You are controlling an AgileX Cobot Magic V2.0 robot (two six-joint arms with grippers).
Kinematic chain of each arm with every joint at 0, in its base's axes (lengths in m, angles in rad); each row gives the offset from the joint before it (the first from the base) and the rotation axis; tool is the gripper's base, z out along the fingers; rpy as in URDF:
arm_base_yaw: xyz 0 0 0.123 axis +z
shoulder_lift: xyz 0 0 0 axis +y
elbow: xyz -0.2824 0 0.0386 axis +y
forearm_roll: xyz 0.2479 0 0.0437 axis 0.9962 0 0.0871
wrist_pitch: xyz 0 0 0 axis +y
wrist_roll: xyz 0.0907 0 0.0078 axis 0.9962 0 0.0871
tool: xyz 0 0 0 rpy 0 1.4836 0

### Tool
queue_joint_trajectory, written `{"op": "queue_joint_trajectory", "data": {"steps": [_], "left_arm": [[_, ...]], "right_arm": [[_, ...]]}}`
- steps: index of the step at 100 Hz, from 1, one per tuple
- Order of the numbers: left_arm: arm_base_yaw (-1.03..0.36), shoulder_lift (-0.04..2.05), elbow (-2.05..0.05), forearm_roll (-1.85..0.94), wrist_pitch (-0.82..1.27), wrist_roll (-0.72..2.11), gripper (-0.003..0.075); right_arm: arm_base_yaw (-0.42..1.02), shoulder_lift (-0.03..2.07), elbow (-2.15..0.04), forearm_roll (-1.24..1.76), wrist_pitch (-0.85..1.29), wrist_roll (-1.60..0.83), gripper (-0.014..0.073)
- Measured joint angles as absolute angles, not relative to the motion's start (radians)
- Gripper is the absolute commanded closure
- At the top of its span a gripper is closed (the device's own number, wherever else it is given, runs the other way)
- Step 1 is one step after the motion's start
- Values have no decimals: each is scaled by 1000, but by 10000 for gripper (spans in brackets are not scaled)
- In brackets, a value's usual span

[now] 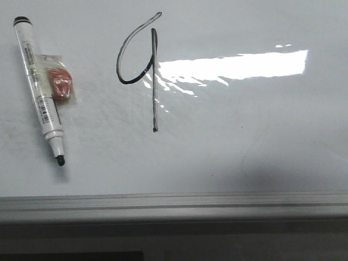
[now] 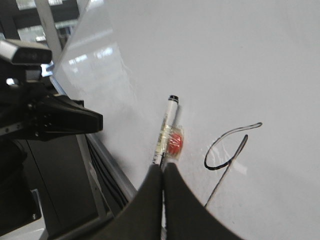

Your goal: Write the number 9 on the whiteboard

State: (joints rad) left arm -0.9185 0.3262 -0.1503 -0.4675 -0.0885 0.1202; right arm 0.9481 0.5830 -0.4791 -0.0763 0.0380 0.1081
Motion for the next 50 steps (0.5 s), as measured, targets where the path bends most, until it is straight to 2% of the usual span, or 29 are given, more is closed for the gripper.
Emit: {"op": "queue_joint_trajectory", "data": {"steps": [24, 50], "left_arm": [[-918, 281, -99, -458, -79, 120, 741], [-918, 281, -98, -458, -77, 120, 741]], "right_arm": [[948, 352, -177, -83, -119, 108, 658], [948, 290, -50, -83, -135, 108, 658]]}}
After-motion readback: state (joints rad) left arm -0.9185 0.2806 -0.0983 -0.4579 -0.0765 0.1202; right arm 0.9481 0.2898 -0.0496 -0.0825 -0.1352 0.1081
